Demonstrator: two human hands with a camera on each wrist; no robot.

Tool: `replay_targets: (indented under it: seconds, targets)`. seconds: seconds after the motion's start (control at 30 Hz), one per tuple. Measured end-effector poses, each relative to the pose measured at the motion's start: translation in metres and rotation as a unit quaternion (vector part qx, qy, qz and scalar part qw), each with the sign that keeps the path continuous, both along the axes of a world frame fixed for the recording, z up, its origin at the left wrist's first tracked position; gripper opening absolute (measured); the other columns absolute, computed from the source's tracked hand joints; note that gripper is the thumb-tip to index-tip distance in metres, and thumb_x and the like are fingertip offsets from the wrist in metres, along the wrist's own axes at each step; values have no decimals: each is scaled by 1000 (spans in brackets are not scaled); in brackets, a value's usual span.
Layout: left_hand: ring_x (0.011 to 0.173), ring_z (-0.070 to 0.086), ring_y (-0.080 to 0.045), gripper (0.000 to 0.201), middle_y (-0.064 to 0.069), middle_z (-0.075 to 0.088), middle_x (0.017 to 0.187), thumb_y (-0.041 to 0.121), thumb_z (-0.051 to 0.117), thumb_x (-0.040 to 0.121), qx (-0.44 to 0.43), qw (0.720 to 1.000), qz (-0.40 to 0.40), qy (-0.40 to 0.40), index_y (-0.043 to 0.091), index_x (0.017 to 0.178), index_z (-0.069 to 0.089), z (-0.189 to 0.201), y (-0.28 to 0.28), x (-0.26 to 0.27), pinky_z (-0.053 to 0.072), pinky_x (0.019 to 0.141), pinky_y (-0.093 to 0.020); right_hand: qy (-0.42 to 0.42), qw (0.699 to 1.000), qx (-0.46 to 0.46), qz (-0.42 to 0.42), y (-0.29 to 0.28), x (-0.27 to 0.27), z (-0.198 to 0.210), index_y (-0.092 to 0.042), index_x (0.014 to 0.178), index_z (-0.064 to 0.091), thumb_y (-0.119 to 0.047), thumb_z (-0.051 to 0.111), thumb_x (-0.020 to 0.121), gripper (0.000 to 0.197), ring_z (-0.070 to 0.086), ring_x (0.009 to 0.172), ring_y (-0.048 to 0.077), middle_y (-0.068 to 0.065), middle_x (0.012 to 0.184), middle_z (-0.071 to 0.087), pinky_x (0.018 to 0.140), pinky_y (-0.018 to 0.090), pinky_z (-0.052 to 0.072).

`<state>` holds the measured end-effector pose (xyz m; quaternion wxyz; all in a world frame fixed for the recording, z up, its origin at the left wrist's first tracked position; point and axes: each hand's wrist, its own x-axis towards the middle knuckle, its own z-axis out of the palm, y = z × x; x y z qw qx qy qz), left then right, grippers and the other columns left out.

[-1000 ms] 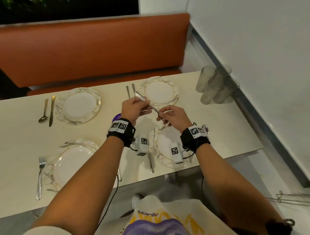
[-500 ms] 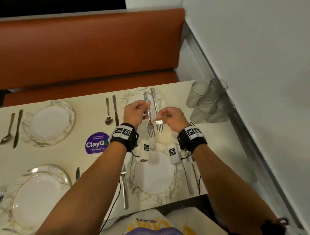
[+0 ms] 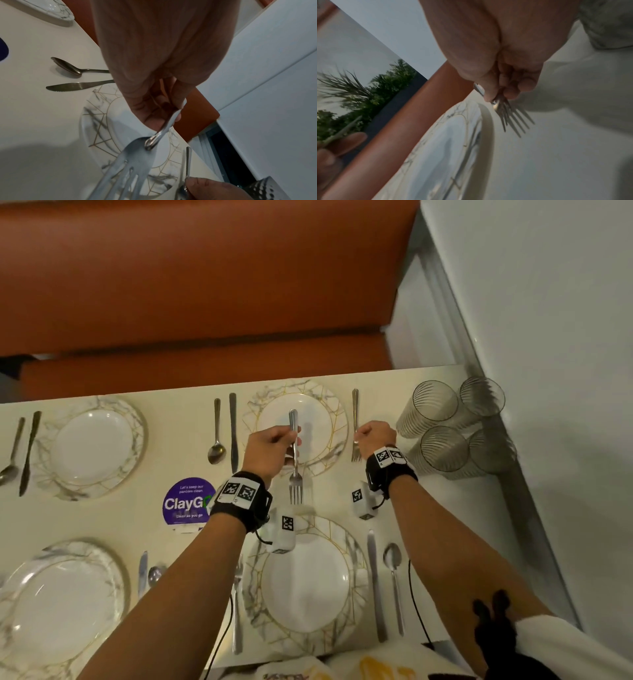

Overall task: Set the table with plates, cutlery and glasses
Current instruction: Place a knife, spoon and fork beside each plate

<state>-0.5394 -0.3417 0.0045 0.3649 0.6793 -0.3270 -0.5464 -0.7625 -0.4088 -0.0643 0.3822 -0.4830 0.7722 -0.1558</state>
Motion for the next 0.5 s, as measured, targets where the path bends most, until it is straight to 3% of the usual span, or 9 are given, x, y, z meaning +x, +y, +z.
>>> replay_targets:
  seconds: [0.13,0.3,0.5]
  targets:
    - [74,66,-23,15,-9,75,89,10,63,101,8,1000,13,6,13,103,78,-6,-4,3,59,67,-32,12,1000,4,-5,-10,2,-8,-8,89,80,-9,67,90,13,73,84,29,12,92,77,78,39,63]
    - [75,68,-23,16,-11,75,91,10,64,101,13,1000,16,16,16,100,79,-9,-4,2,61,68,-33,-6,1000,3,-24,-21,0,-12,-4,87,79,-8,68,91,12,72,70,21,10,85,77,74,32,62]
    - [76,68,-22,15,-10,75,90,10,64,101,14,1000,19,16,14,102,79,-10,-5,3,61,67,-32,-1,1000,3,-26,-24,1,-12,-4,86,79,-10,69,90,12,75,76,25,12,83,78,74,36,64]
